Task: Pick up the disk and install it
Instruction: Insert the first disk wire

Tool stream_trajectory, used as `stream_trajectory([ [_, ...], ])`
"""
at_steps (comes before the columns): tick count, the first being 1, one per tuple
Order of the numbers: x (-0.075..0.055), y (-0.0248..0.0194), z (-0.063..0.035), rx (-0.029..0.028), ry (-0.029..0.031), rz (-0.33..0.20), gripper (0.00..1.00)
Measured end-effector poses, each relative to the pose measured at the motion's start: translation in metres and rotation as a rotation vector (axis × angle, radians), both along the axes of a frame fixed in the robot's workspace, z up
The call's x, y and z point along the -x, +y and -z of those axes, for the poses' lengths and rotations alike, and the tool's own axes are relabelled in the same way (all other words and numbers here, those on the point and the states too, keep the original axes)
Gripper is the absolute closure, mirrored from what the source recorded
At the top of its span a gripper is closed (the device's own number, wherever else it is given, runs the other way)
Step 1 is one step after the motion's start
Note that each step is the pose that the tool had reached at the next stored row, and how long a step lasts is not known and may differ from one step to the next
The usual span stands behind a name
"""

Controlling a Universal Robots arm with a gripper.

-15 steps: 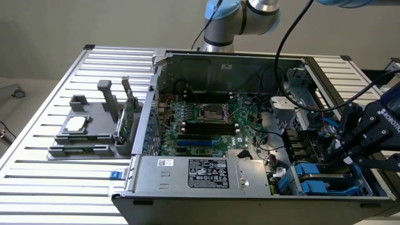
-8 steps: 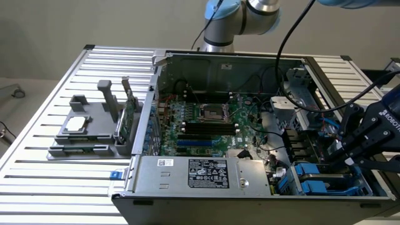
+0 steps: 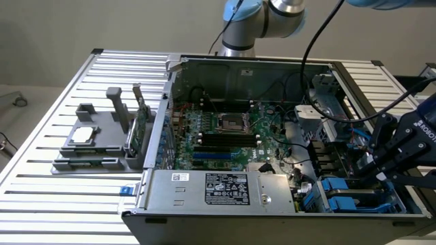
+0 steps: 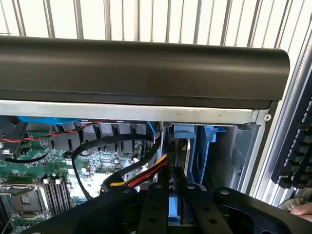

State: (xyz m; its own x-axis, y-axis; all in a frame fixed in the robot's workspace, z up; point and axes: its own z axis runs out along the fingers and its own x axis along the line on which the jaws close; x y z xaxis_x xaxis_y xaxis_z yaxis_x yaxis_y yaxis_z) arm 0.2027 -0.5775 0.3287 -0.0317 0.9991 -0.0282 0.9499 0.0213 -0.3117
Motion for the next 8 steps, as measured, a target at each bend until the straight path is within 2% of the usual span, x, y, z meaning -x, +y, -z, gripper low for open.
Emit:
stream_trajectory([
  [8,0.0000,-0.0016,0.0001,-0.0001,0.0000,0.016,0.83],
])
